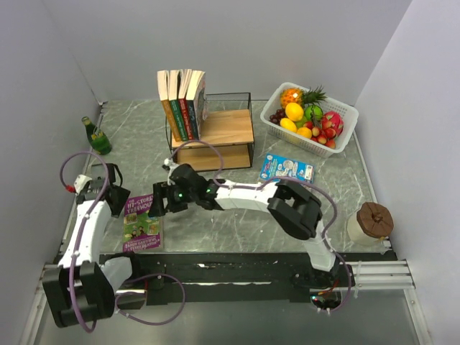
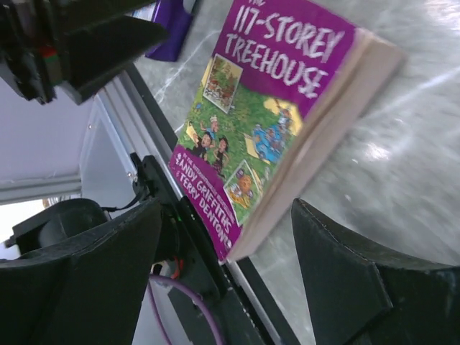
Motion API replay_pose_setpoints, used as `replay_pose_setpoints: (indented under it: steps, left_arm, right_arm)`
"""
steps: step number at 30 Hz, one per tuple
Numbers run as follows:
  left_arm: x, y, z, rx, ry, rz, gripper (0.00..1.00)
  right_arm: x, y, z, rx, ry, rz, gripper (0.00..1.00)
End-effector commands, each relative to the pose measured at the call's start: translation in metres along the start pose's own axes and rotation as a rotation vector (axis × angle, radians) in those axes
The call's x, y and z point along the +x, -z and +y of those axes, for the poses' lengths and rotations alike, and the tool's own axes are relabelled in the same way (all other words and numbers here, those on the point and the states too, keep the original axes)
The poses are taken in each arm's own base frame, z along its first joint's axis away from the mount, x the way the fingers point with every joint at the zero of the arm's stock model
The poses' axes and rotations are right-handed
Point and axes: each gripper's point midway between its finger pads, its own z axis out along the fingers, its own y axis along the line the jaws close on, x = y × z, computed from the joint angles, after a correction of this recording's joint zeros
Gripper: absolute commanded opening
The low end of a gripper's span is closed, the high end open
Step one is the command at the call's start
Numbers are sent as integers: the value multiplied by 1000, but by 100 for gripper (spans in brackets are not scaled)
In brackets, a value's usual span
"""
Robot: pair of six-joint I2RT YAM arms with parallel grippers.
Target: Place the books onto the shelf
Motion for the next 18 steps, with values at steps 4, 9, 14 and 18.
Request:
replay_pose_setpoints:
  steps: [4,9,14,18]
  left_arm:
    - [16,-12,21,-132,30,69,51]
    - [20,-19,29,-169,46,70,51]
    - [33,-25,31,-177,33,128,50]
    - [32,-23,27,-147,30,124,49]
  right_arm:
    - [8,-34,-14,62,-18,61,80]
    - [14,-44,-33,157,-34,78,80]
    - [32,-66,-27,118,-27,158,76]
    - [35,-70,-20,84,-40,169,60]
